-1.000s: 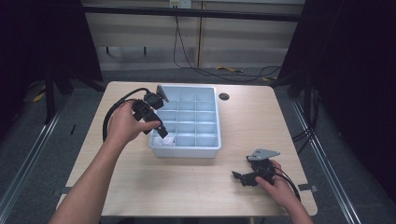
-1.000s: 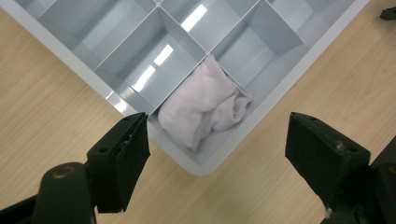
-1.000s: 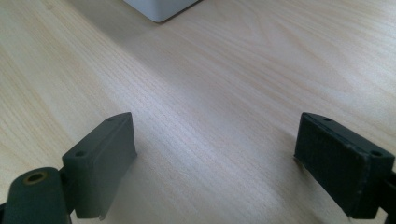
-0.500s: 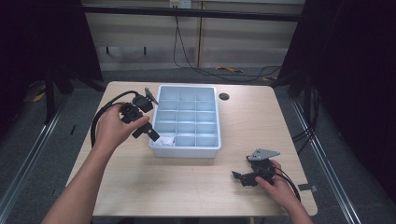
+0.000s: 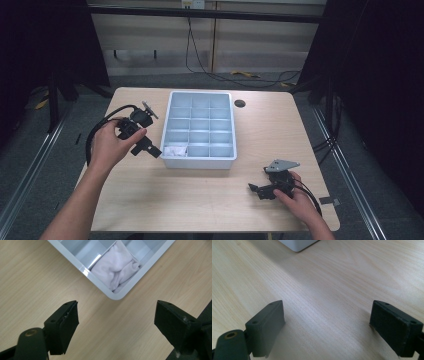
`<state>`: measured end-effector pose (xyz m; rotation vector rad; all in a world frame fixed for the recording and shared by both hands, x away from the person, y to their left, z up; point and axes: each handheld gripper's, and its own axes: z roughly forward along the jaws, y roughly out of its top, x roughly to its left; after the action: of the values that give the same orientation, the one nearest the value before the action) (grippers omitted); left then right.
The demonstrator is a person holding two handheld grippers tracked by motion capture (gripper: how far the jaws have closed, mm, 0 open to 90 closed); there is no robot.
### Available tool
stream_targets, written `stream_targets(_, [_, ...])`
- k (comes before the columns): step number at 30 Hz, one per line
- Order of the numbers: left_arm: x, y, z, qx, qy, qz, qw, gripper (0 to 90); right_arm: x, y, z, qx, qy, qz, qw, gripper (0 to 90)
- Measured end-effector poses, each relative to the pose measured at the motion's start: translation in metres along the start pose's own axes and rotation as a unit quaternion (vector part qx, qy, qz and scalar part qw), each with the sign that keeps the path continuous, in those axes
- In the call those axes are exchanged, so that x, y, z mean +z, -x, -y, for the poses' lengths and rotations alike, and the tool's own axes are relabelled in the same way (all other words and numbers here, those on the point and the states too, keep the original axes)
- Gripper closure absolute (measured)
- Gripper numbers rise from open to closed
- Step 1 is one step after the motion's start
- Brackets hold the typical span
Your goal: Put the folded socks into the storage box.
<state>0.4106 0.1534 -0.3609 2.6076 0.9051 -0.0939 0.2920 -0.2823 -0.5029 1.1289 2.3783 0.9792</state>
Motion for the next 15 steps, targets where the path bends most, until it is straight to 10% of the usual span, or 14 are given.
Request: stream_targets(15, [0.011, -0.005, 0.029, -0.006, 0.007, 0.008, 0.9999, 19.9, 0.000, 0.000, 0.000, 0.000, 0.000, 0.000, 1.0000, 11.3])
